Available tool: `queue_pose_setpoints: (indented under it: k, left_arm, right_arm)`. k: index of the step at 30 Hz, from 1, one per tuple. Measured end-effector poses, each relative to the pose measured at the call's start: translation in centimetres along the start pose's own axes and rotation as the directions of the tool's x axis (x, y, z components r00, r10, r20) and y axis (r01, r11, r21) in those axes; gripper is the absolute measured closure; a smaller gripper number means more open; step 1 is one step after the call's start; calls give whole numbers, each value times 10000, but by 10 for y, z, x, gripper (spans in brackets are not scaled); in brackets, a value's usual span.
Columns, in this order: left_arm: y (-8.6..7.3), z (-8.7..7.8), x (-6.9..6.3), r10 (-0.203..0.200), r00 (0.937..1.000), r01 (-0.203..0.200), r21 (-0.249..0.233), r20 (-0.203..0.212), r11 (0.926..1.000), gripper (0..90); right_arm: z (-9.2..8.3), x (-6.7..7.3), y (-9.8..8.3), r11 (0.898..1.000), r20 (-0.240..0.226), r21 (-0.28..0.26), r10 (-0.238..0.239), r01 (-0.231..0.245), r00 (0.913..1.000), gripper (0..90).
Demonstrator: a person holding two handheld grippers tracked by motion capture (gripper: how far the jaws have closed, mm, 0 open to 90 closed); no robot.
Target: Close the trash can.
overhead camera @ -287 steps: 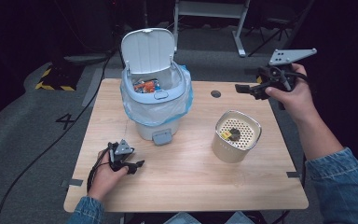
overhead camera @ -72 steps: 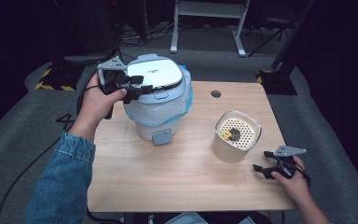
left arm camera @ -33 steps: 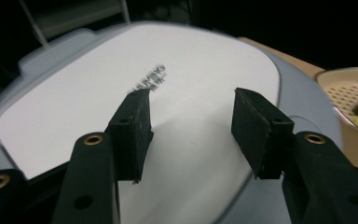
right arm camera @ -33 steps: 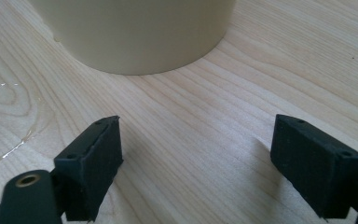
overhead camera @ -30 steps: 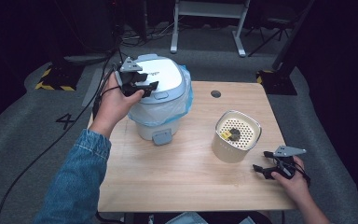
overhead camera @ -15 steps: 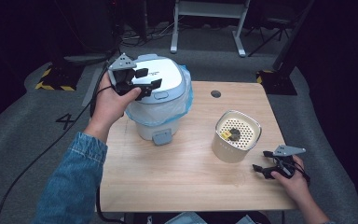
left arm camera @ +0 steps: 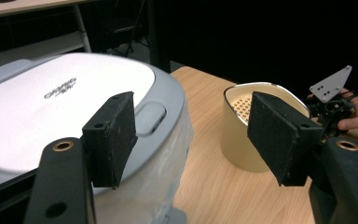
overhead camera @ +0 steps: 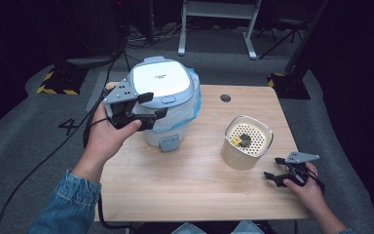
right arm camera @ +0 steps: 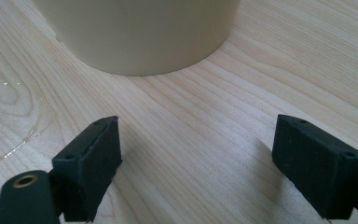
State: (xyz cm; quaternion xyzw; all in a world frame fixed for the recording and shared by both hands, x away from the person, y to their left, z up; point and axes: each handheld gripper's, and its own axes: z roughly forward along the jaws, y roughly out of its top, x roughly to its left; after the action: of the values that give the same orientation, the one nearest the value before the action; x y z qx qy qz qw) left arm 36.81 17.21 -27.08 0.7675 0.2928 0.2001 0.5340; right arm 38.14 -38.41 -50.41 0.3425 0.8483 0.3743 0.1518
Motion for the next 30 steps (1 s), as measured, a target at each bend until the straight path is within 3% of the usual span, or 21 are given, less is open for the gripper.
queue_pose_setpoints:
  k: [10, 14, 18, 30]
  left_arm:
    - [-33, -15, -4, -260, 9976, 293, 515, -642, 9982, 318]
    - [-45, -18, -4, -134, 9964, 199, 774, -839, 9968, 318]
    - [-56, -19, -4, -278, 9957, 350, 813, -883, 9961, 308]
    - [-115, -13, 5, -687, 9890, 841, 1161, -1309, 9897, 305]
  right_arm:
    - [0, 1, 0, 10000, 63, 12, 14, -14, 10000, 158]
    - [0, 1, 0, 10000, 66, 12, 16, -16, 10000, 158]
    - [0, 1, 0, 10000, 65, 13, 17, -17, 10000, 158]
    - [0, 1, 0, 10000, 66, 10, 13, -13, 10000, 158]
